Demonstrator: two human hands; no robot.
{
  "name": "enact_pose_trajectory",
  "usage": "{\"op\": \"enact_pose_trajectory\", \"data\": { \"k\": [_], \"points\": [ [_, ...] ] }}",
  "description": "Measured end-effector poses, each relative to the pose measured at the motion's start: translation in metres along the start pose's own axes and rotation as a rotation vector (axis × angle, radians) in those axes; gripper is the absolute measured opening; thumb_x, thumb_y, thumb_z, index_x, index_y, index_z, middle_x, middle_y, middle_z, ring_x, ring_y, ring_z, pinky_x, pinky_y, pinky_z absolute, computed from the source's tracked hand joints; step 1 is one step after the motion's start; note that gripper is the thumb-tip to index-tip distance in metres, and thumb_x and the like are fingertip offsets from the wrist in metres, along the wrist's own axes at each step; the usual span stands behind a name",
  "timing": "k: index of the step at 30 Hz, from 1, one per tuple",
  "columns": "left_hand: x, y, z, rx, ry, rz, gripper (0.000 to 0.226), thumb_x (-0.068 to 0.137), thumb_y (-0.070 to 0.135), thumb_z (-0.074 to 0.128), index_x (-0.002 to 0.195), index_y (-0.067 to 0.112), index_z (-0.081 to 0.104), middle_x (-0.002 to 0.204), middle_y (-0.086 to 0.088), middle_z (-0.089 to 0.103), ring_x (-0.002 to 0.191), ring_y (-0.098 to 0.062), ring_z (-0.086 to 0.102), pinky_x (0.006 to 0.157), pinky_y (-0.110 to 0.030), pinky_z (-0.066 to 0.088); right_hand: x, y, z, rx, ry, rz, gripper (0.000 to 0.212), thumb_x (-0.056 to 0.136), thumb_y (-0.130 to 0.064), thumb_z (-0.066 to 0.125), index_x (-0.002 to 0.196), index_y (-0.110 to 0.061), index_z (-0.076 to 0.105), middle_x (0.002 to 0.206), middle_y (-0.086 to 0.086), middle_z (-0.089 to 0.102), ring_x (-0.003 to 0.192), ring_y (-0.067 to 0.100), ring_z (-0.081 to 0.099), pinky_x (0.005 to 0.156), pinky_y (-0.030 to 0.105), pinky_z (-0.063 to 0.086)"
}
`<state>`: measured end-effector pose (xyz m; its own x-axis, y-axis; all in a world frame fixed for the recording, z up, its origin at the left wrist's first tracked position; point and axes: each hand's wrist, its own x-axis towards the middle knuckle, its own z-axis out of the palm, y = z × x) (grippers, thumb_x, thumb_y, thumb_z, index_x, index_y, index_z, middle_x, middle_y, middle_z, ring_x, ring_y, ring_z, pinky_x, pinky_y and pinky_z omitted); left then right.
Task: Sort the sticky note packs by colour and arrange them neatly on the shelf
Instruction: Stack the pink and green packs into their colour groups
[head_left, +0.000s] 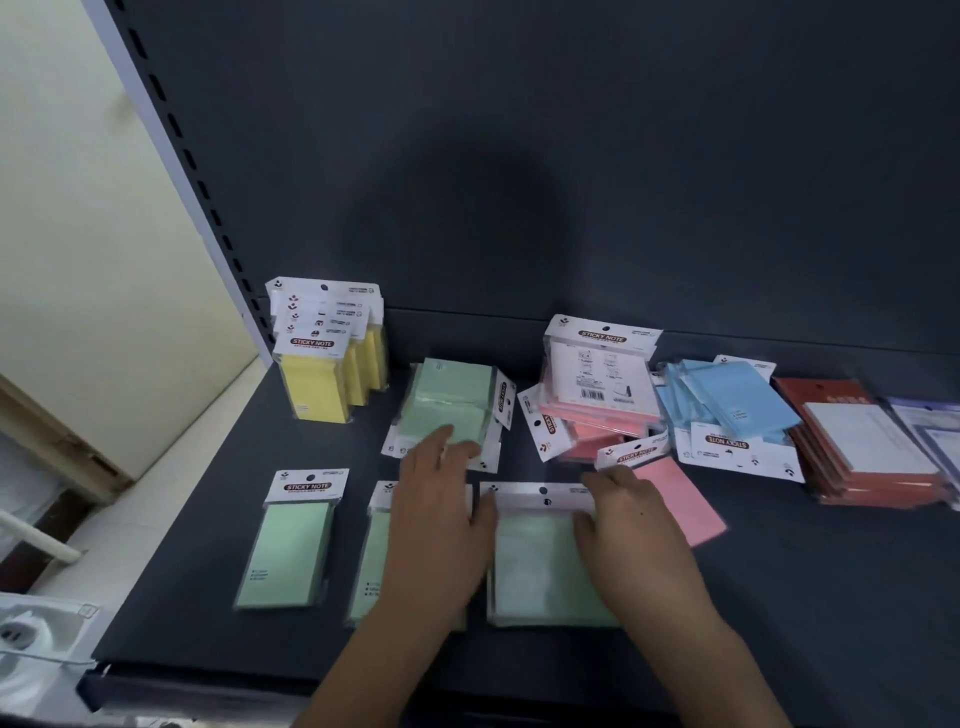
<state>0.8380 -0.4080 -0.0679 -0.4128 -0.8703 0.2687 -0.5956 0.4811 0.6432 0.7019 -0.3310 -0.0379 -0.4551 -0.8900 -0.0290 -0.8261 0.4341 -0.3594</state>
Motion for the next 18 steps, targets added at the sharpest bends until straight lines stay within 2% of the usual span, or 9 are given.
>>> {"op": "enact_pose_trajectory", "data": {
  "k": [3,6,9,13,16,18],
  "points": [
    [0.026,-0.018,-0.009,0.115,0.099,-0.041,0.037,0.077,0.003,0.069,0.112,0.001,0.059,0.125,-0.019,0.053,0.117,-0.037,0.047,0.097,-0.040,0.038,0.021,-0.014,0.005,0.251,-0.015,-0.065,0.037,0.094,-0.015,0.049,0.131,-0.014,0.051,0.130,0.003,0.052,0.119,0.018,0.047,0.096,0.024,0.036],
    [0.051,-0.029,-0.015,0.218,0.048,-0.079,0.037,0.085,0.013,0.062,0.120,0.001,0.055,0.128,-0.018,0.053,0.119,-0.037,0.047,0.098,-0.045,0.038,0.043,-0.032,0.017,0.390,-0.024,-0.109,0.037,0.093,-0.012,0.050,0.130,-0.011,0.052,0.126,0.005,0.055,0.118,0.020,0.050,0.089,0.015,0.032],
    [0.078,-0.037,-0.012,0.258,-0.082,-0.052,0.049,0.091,0.025,0.054,0.134,0.006,0.043,0.141,-0.012,0.042,0.130,-0.030,0.037,0.104,-0.040,0.032,0.065,-0.048,0.028,0.431,-0.019,-0.129,0.040,0.092,-0.010,0.050,0.132,-0.007,0.048,0.130,0.008,0.052,0.124,0.023,0.046,0.097,0.020,0.031],
    [0.104,-0.043,-0.002,0.332,-0.294,0.076,0.062,0.092,0.029,0.050,0.146,0.012,0.024,0.155,-0.006,0.021,0.143,-0.023,0.017,0.114,-0.034,0.018,0.078,-0.056,0.040,0.399,0.002,-0.126,0.039,0.090,-0.009,0.049,0.129,-0.006,0.051,0.128,0.011,0.051,0.123,0.024,0.043,0.101,0.025,0.029],
    [0.108,-0.046,0.000,0.381,-0.332,0.109,0.062,0.093,0.033,0.047,0.147,0.017,0.021,0.157,0.000,0.015,0.139,-0.022,0.016,0.109,-0.034,0.019,0.079,-0.056,0.044,0.327,0.048,-0.144,0.039,0.088,-0.008,0.048,0.127,-0.008,0.054,0.126,0.011,0.051,0.119,0.025,0.042,0.102,0.027,0.028],
    [0.109,-0.045,-0.002,0.430,-0.335,0.118,0.065,0.088,0.043,0.040,0.147,0.019,0.022,0.155,0.002,0.019,0.132,-0.022,0.021,0.101,-0.031,0.019,0.079,-0.056,0.044,0.348,0.041,-0.141,0.036,0.088,-0.008,0.048,0.124,-0.009,0.057,0.122,0.011,0.055,0.115,0.025,0.044,0.098,0.027,0.030]
  ]
}}
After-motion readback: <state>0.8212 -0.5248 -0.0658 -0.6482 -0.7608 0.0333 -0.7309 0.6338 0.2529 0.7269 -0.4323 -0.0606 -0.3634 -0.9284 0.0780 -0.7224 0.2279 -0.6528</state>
